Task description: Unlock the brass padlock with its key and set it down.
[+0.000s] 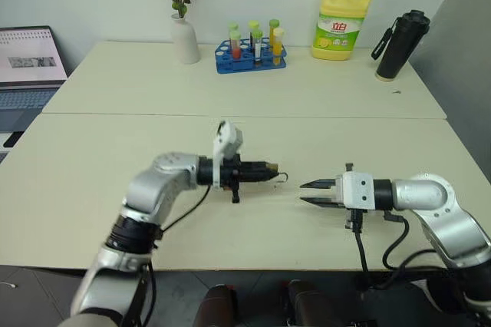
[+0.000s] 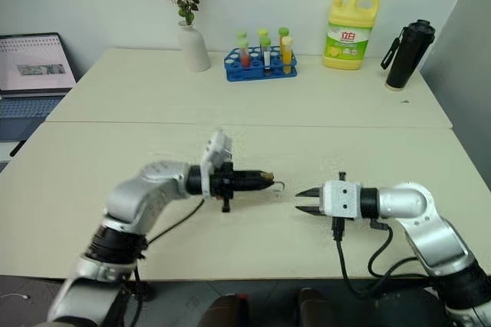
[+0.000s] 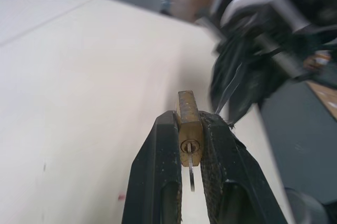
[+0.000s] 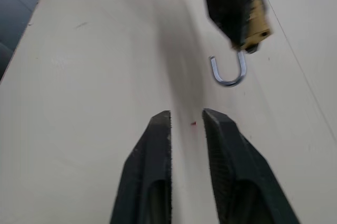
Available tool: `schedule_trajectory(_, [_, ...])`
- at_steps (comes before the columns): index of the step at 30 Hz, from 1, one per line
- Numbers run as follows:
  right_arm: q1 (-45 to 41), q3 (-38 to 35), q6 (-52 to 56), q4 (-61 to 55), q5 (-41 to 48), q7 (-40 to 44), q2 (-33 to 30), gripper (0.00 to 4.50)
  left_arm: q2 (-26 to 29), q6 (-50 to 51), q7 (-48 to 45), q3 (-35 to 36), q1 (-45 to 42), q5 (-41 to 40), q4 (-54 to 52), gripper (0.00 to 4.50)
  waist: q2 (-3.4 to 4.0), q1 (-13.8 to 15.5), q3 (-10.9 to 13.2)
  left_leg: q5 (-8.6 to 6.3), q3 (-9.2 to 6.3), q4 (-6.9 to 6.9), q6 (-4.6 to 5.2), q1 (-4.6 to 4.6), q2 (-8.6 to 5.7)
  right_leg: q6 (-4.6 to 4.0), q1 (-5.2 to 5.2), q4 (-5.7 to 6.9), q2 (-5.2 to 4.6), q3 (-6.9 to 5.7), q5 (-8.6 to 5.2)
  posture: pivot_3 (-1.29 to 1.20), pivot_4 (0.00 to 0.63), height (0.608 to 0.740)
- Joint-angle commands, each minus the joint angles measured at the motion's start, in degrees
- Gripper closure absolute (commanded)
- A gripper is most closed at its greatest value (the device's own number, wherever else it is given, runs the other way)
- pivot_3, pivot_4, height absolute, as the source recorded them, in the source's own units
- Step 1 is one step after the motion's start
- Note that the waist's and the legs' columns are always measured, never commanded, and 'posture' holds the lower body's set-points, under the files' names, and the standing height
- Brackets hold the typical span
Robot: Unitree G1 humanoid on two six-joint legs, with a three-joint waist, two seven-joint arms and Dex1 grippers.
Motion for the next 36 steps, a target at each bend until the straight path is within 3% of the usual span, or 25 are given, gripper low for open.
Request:
schedule_trajectory(1, [1.8,-2.2,1.0,-2.9,-3.2,-5.0,0.2,2.14,-1.8,-4.7,2.3,-1.0,1.0,3.0,0.8,4.32,0.00,0.0,0.0,0.00,0.00,0.01,0.00,0.02,0.00,0.00,0.00,0.02,0.00,0.00,0.00,0.00,0.150,0.740])
schedule_trajectory(7, [0.6,-0.2,3.6,-3.6,-7.5,-8.2,0.9,0.03,-4.5,-8.0,3.3,-1.5,-0.8,5.9,7.8,4.32,0.00,0.0,0.0,0.01,0.01,0.01,0.00,0.08,-0.01,0.25,0.02,0.05,0.09,-0.02,-0.14,0.00,0.150,0.740])
schedule_trajectory(21, [-0.3,1.2,6.2,-4.4,-7.7,-6.4,0.2,0.00,-7.2,-9.6,4.3,-0.9,-5.7,9.3,15.8,4.32,0.00,0.0,0.0,0.01,0.04,0.01,0.01,0.04,-0.04,0.06,0.02,0.01,0.08,-0.07,-0.03,0.00,0.150,0.740])
schedule_trajectory(22, [-0.2,1.2,6.1,-4.4,-7.8,-6.4,0.2,0.00,-7.2,-9.6,4.3,-0.8,-5.9,9.3,16.2,3.60,0.00,0.0,0.0,0.01,0.04,0.01,0.01,0.05,-0.04,0.06,0.02,0.01,0.08,-0.08,-0.03,0.00,0.150,0.740])
schedule_trajectory(30, [1.1,0.5,7.7,-5.2,-6.9,-5.7,-1.0,0.00,-5.0,-11.7,3.1,1.0,-7.1,9.6,16.2,1.28,0.00,-0.1,0.0,0.01,0.01,0.00,0.01,0.05,-0.02,0.05,0.02,0.02,0.08,-0.08,-0.02,0.00,0.150,0.740])
schedule_trajectory(36, [1.4,-0.3,10.3,-5.9,-5.6,-5.5,-0.9,0.00,-1.5,-14.2,0.6,2.3,-6.0,8.8,10.9,1.28,-0.01,-0.1,0.0,0.01,0.03,0.01,0.01,0.04,-0.03,0.06,0.02,0.01,0.08,-0.08,-0.03,0.00,0.150,0.740])
